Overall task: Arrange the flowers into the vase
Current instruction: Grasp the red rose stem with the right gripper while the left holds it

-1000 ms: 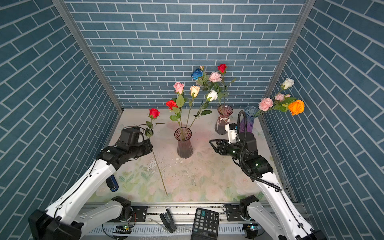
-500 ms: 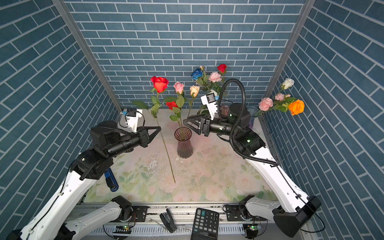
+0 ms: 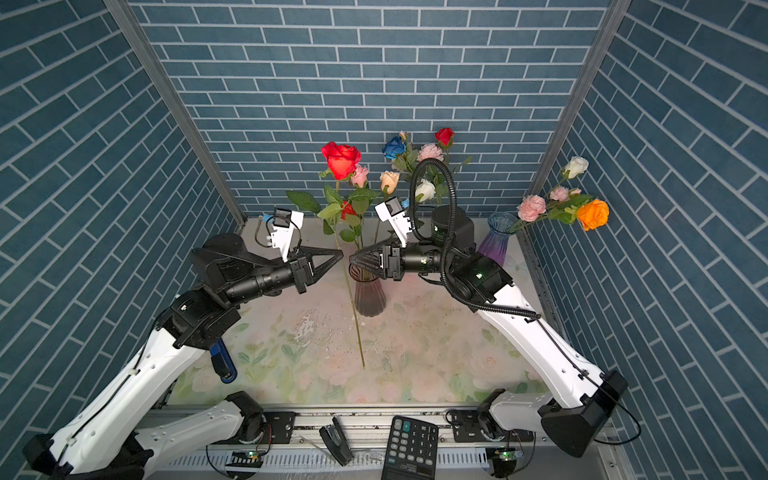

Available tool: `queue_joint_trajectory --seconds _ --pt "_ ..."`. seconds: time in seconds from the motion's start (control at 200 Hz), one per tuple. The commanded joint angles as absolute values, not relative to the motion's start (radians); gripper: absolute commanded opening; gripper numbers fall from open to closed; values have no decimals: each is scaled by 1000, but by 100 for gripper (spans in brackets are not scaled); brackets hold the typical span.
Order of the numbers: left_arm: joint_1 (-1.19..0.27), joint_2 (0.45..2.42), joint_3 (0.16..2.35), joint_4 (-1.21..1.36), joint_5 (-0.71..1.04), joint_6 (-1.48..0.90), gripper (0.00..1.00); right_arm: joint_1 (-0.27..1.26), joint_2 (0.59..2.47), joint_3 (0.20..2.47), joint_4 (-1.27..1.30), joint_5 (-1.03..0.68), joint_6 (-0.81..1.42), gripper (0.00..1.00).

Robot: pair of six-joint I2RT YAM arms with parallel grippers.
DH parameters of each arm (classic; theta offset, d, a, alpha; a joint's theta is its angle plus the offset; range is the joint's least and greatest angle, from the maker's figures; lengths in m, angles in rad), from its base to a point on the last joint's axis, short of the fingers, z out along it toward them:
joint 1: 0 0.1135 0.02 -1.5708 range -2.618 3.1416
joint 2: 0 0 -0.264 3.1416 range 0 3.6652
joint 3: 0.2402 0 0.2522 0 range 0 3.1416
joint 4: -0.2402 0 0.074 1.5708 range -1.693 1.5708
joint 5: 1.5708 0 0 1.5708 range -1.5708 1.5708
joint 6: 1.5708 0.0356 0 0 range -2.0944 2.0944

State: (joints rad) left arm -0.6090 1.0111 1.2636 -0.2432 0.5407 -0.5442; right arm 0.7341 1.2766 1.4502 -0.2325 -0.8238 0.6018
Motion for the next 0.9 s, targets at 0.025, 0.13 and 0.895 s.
queue_joint_trajectory --seconds 0.025,0.13,0.895 --pt "-614 1018 1279 -188 563 -569 0 752 1279 1455 -249 -861 570 38" --pt "-614 1022 1275 -178 556 -587 0 762 1290 1462 -244 -861 571 36" --pt "-612 948 1228 -230 483 -574 52 773 1360 1608 -355 -705 427 0"
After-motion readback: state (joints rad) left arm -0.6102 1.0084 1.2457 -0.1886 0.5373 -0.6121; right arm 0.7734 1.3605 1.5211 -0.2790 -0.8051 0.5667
